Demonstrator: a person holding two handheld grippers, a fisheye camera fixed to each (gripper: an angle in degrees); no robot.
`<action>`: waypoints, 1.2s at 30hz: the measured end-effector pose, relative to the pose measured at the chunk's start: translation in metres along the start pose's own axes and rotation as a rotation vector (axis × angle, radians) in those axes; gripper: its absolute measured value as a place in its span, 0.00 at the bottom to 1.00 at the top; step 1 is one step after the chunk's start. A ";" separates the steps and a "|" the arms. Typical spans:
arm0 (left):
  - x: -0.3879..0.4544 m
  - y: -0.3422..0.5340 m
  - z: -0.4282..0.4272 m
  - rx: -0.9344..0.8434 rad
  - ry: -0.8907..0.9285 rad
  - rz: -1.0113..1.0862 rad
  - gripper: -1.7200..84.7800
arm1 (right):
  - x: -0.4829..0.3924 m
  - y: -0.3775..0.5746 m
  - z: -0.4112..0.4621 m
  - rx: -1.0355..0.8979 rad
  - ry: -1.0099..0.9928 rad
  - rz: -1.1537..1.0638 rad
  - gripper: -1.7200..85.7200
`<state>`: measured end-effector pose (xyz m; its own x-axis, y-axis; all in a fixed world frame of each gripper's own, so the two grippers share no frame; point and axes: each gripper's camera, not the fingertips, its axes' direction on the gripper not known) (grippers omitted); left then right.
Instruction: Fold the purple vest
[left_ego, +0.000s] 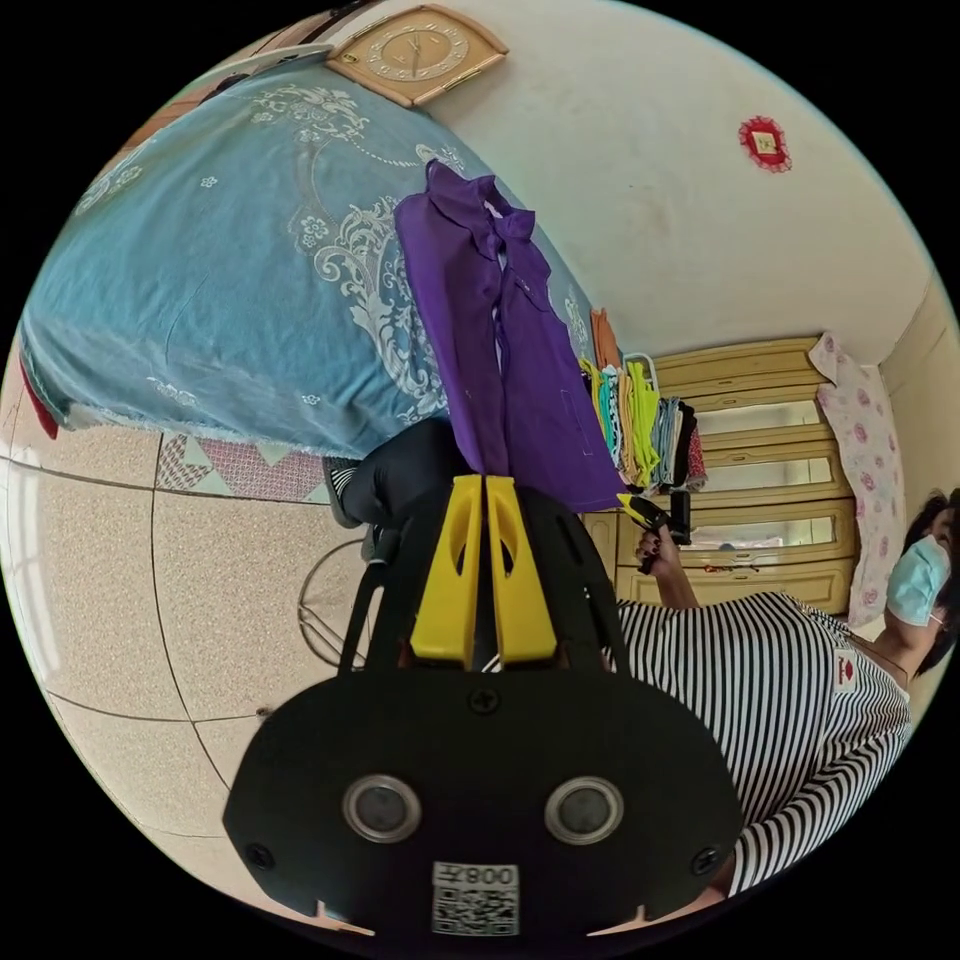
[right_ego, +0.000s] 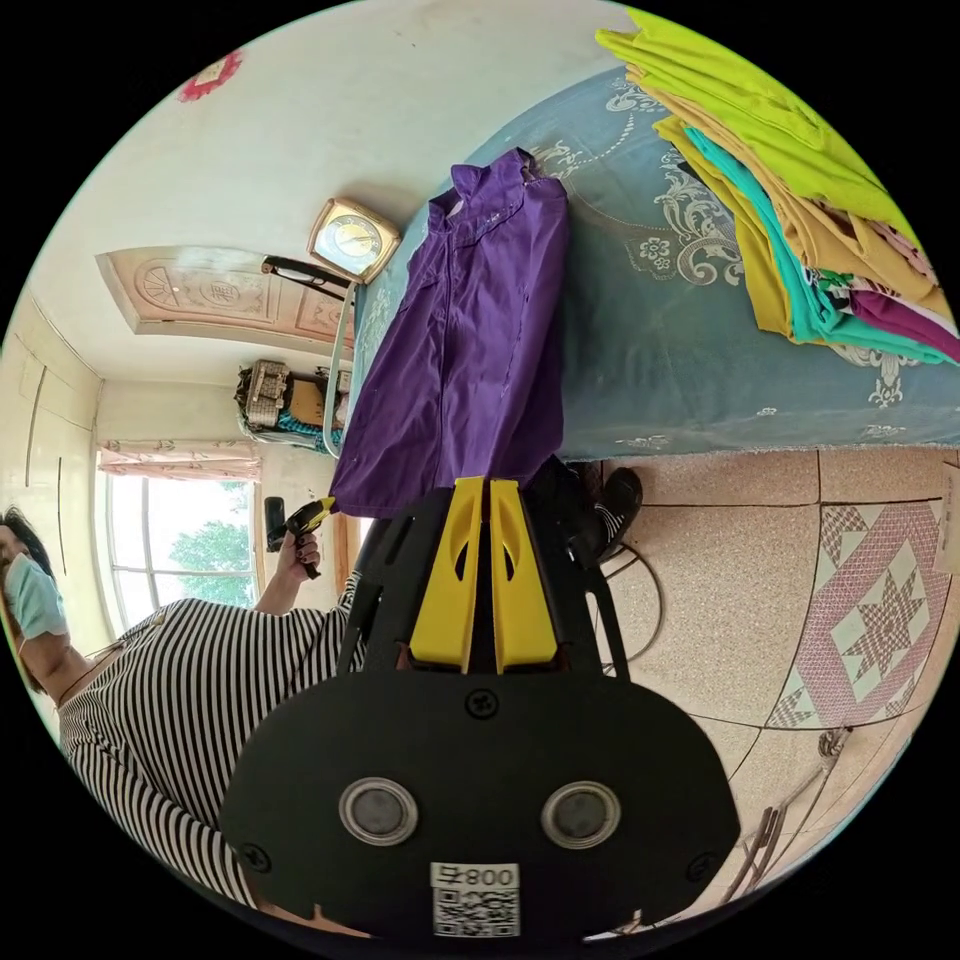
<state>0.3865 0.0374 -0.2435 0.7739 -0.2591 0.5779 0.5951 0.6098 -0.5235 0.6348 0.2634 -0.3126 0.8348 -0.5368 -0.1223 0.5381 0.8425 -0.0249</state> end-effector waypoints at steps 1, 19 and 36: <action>0.000 0.001 -0.001 0.002 0.006 -0.005 0.02 | 0.003 0.003 -0.002 0.004 -0.005 0.002 0.03; 0.039 -0.081 -0.017 0.060 0.082 0.052 0.02 | 0.020 -0.052 -0.023 0.062 -0.094 -0.092 0.03; 0.051 -0.309 -0.019 0.120 0.130 0.114 0.03 | 0.034 -0.258 -0.019 0.121 -0.198 -0.208 0.03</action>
<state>0.2461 -0.1786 -0.0643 0.8610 -0.2728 0.4292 0.4776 0.7238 -0.4980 0.5222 0.0288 -0.3288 0.7051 -0.7057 0.0693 0.7001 0.7083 0.0905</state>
